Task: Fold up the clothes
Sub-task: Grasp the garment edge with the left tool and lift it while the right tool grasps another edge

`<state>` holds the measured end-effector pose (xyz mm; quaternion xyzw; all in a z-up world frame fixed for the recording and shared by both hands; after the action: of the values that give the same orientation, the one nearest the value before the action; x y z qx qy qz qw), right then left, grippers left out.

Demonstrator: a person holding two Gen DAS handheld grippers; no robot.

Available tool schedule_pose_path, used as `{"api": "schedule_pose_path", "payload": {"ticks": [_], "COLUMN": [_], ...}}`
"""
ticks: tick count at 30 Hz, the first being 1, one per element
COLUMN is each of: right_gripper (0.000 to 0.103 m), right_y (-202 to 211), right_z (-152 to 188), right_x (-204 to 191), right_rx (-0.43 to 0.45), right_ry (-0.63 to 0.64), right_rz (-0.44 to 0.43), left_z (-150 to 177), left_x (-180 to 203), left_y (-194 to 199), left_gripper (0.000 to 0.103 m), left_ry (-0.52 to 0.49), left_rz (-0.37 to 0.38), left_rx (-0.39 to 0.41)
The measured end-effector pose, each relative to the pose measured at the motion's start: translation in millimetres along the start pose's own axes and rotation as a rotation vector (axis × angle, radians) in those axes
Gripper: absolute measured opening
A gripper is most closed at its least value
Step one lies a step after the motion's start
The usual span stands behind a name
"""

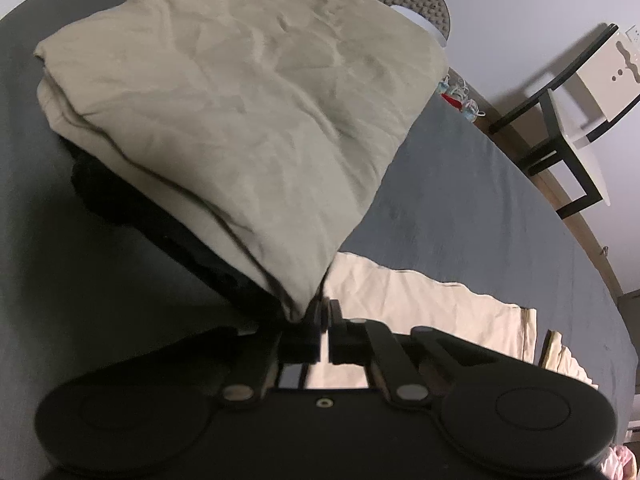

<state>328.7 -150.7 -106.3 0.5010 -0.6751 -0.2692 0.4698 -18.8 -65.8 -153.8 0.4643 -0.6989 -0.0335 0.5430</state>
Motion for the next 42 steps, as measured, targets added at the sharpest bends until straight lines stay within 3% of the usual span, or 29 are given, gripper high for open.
{"api": "schedule_pose_path", "payload": {"ticks": [7,17,30,42], "right_gripper": [0.001,0.001,0.001,0.001], "right_y": [18.3,48.5,52.5,-13.3], "right_z": [-4.2,21.4,89.6,156.0], "right_x": [24.2,129.5,304.1,389.0], "right_rx": [0.028,0.038,0.062,0.036], "right_ry": [-0.024,-0.177,-0.302,-0.455], "right_rz": [-0.041,-0.137,-0.182,-0.194], "left_z": [-1.0,11.4,64.8,121.4], "left_x": [7.2,71.9,163.4,218.2], "left_y": [9.4,26.4,2.7,-61.7], "left_gripper": [0.004,0.004,0.004,0.004], "left_ry": [-0.064,-0.267,-0.513,-0.638], "left_rz": [-0.003,0.09,0.192,0.204], "left_rx": [0.04,0.073,-0.035,-0.166]}}
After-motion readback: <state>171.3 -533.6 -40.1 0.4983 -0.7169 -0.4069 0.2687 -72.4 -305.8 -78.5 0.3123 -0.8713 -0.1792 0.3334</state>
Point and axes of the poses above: each gripper's, at about its wrist camera, not at the fingertips, and y roughly against the way its jaws point, x to its right, z to its underside, the point moved 2 cm from there along -y, roughly the way its jaws point, and after that the axes turned 7 degrees about x, right-handed, at the moved point
